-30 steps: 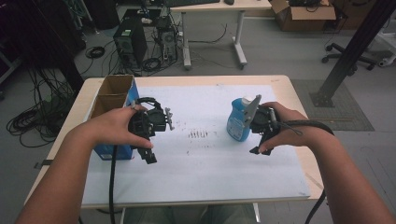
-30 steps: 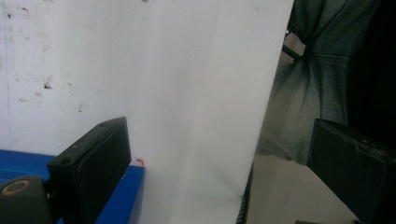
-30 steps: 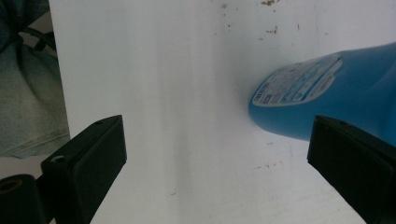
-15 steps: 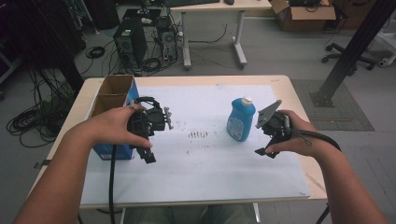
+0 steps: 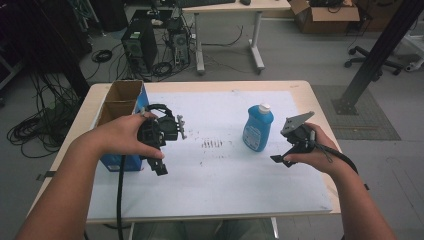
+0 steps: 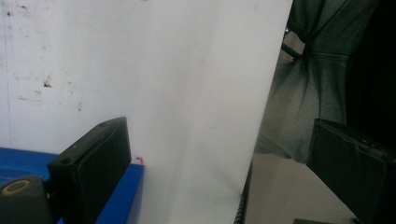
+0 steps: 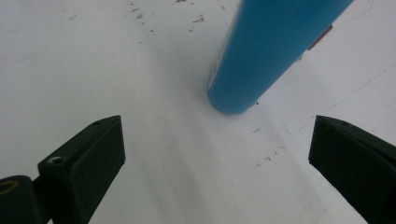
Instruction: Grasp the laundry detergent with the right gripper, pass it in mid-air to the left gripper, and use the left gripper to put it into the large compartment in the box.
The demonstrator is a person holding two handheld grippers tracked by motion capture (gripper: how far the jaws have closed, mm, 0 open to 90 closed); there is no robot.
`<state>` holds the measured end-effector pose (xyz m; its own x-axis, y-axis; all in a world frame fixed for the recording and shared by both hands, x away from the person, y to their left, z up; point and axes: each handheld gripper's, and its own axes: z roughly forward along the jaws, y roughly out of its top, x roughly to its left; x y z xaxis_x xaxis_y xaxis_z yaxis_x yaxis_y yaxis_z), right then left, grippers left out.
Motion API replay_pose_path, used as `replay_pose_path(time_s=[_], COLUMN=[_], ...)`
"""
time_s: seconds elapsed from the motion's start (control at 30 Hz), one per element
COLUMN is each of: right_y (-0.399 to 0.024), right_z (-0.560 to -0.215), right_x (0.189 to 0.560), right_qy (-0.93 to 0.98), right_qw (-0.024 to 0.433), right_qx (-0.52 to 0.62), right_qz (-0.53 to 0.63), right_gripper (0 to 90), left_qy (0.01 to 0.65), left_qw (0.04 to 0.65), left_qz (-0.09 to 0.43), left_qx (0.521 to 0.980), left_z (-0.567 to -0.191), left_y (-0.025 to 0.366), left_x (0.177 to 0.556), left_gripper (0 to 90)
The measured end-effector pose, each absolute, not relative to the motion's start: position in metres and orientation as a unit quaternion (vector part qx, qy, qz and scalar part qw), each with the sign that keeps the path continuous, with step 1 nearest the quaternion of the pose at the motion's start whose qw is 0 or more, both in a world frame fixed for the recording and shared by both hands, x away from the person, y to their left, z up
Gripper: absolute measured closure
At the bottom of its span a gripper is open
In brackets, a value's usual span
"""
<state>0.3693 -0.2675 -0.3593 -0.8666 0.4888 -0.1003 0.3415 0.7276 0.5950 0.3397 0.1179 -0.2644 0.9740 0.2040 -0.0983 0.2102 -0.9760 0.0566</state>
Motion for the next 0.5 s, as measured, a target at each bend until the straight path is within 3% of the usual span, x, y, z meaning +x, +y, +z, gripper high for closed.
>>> replay_pose_path(time_s=[0.5], right_y=[-0.262], right_z=[-0.389], right_x=[0.381], right_qy=[0.883], right_qw=[0.15], right_qx=[0.267], right_qz=[0.355], right_gripper=[2.4], left_qy=[0.102], left_qw=[0.035], left_qz=[-0.05], left_qx=[0.993], left_z=[-0.264], left_y=[0.116], left_x=[0.338], left_gripper=[6.6])
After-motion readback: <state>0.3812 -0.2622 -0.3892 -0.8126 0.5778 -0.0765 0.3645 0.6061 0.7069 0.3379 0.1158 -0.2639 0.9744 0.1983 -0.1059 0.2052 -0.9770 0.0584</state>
